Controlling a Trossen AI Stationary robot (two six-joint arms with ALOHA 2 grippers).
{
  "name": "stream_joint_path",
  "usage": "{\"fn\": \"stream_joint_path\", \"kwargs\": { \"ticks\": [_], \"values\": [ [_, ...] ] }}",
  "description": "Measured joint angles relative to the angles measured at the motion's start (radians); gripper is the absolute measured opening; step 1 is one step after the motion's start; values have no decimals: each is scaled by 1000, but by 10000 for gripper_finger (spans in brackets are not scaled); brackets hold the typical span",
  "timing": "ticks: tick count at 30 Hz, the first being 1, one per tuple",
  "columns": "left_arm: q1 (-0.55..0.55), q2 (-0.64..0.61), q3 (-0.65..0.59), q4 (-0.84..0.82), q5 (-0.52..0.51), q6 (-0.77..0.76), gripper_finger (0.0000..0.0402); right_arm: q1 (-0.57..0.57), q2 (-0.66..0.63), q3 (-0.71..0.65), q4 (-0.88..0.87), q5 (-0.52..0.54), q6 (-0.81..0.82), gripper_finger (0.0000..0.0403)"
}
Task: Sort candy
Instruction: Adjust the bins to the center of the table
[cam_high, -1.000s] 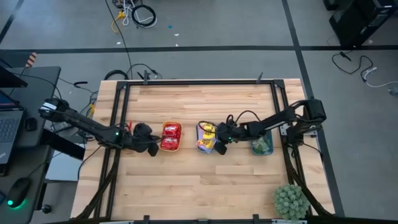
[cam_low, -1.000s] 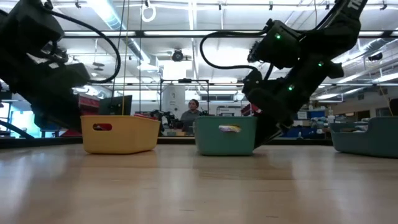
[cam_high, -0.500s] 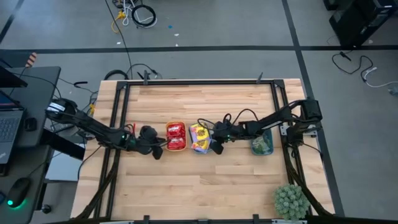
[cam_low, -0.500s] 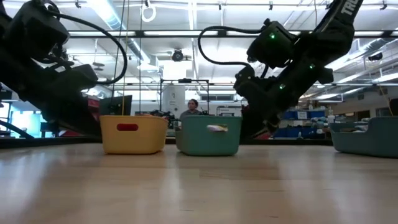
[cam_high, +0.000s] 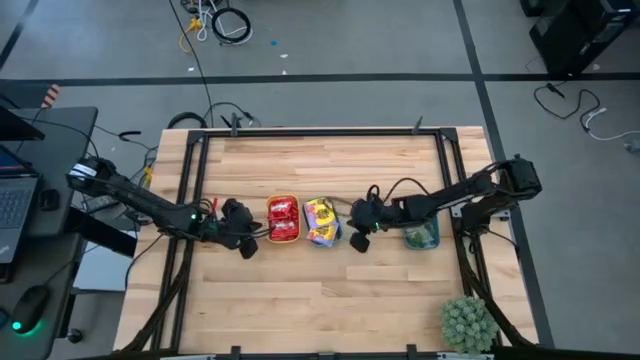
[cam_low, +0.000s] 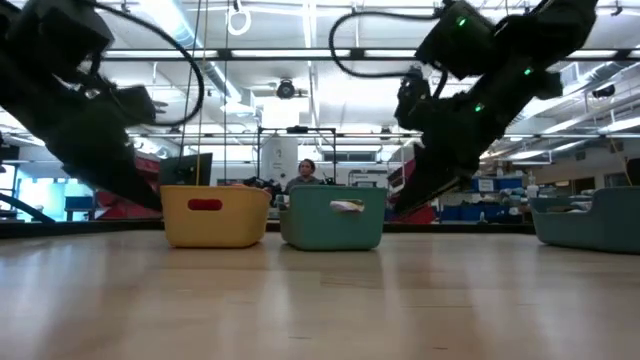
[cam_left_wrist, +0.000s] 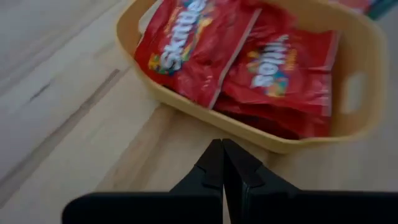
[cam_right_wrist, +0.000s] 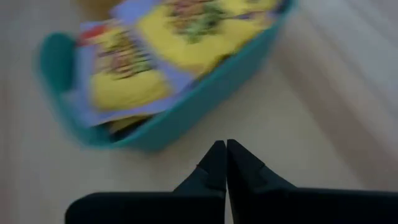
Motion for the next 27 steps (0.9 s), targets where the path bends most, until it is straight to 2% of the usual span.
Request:
{"fn": "stream_joint_path", "kwargs": {
  "ticks": [7,13,21,27],
  "values": [
    [-75,-94,88,-128,34,78,0,125,55,0,47,14,69,0],
    [-145,-116,119,-202,78,85,0,132,137,12,203,64,71,0],
    [-212,-72,121,-133,126,103,0,114,223,123,206,45,-10,0],
    [-225,5,124,-22,138,127,0,102,216,150,199,44,-54,0]
  ]
}}
